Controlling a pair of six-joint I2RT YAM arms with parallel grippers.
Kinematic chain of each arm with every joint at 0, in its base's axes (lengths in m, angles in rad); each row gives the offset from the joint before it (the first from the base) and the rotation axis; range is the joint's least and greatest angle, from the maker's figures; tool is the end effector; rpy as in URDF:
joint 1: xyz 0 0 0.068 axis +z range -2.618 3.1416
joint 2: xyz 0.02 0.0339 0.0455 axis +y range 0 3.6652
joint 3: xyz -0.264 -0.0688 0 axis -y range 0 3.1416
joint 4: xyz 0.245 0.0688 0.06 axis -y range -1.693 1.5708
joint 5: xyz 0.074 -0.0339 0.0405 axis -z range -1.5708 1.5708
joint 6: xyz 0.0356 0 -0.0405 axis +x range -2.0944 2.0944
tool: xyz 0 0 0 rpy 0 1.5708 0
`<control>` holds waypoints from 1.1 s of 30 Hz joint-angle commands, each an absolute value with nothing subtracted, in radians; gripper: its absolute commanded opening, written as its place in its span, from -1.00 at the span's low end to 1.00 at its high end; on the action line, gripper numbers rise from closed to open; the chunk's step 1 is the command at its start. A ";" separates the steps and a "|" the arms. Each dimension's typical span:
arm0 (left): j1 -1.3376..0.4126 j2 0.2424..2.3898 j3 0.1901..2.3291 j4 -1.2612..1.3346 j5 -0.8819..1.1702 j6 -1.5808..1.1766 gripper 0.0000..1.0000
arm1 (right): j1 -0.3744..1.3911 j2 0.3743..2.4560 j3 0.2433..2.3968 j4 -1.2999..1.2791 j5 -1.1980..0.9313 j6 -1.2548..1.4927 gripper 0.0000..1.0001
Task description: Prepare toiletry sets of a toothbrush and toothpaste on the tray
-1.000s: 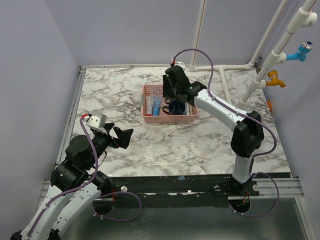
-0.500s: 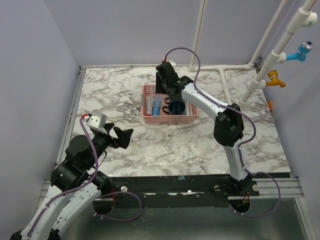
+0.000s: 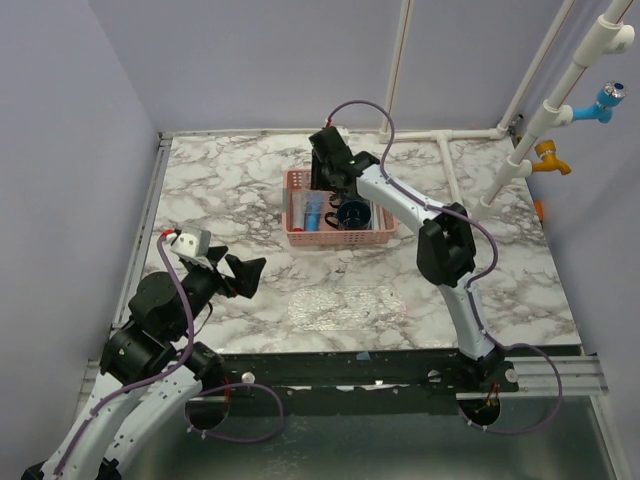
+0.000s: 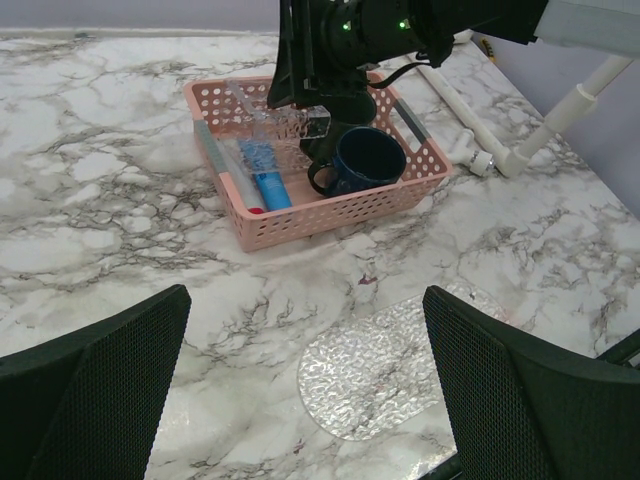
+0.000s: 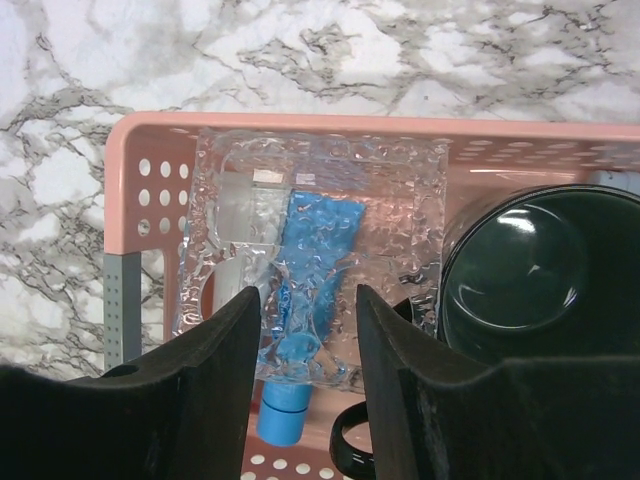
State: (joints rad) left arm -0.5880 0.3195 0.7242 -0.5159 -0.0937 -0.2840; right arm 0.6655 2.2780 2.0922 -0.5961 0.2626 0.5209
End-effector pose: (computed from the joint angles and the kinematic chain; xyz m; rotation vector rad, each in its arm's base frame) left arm 0.0682 -0.0414 0.3359 0.1884 1.7041 -0.5743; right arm 0.4150 0.3140 0.2515 -0.0406 2.3365 0.2875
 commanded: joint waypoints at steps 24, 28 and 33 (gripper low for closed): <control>-0.580 0.308 0.724 -0.520 -0.078 -0.281 0.97 | 0.663 2.204 2.016 -0.560 0.199 0.552 -0.99; -0.580 0.309 0.724 -0.521 -0.083 -0.281 0.98 | 0.664 2.136 1.938 -0.472 0.213 0.564 -0.99; -0.581 0.311 0.725 -0.521 -0.087 -0.281 0.97 | 0.676 2.054 1.829 -0.351 0.257 0.570 -0.99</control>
